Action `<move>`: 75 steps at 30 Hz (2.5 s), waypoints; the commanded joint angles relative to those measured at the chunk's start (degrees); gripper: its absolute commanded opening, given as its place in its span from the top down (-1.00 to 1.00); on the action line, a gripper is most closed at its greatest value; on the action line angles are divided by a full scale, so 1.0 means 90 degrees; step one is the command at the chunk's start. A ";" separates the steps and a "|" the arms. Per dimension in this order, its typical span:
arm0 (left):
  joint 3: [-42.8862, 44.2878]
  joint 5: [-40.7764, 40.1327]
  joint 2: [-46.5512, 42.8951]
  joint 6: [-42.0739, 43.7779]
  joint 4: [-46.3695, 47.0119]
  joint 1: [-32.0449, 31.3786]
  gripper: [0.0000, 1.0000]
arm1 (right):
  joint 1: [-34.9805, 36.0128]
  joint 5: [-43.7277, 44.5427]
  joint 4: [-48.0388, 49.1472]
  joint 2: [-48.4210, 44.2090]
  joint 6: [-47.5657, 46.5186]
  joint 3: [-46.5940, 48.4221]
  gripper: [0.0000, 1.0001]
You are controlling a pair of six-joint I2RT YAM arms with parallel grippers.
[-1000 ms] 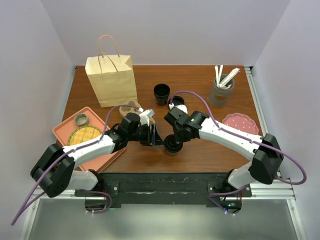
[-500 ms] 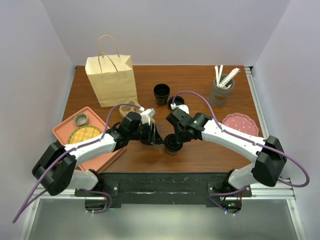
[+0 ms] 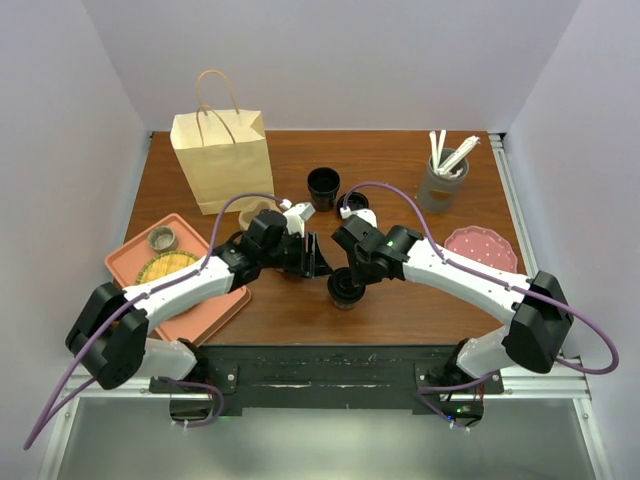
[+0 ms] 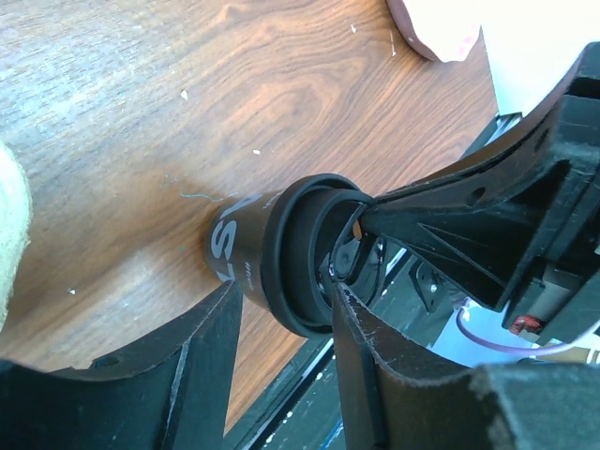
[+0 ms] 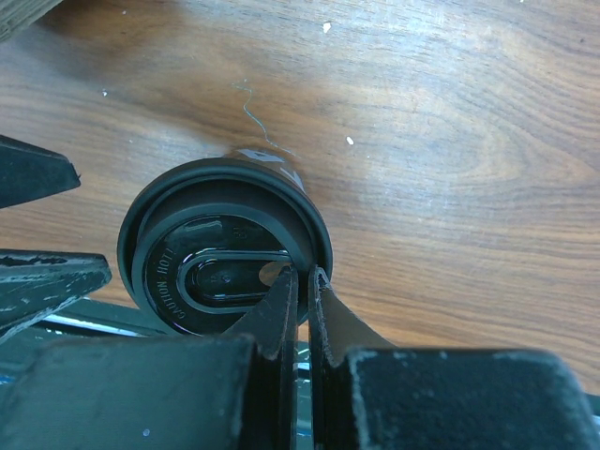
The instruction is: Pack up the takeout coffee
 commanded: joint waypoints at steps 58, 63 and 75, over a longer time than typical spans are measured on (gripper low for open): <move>-0.0594 -0.0692 0.0047 0.0296 -0.0916 -0.0508 0.27 | -0.0012 0.0036 0.0844 -0.0658 0.0198 -0.1378 1.00; 0.0129 -0.0584 -0.0061 0.0247 -0.1345 -0.0508 0.19 | -0.0012 0.0036 0.0805 -0.0668 0.0209 -0.1330 1.00; 0.0111 -0.0506 -0.0091 0.0286 -0.1590 -0.0517 0.18 | -0.0002 -0.0062 0.0844 -0.0697 0.0032 -0.1174 0.84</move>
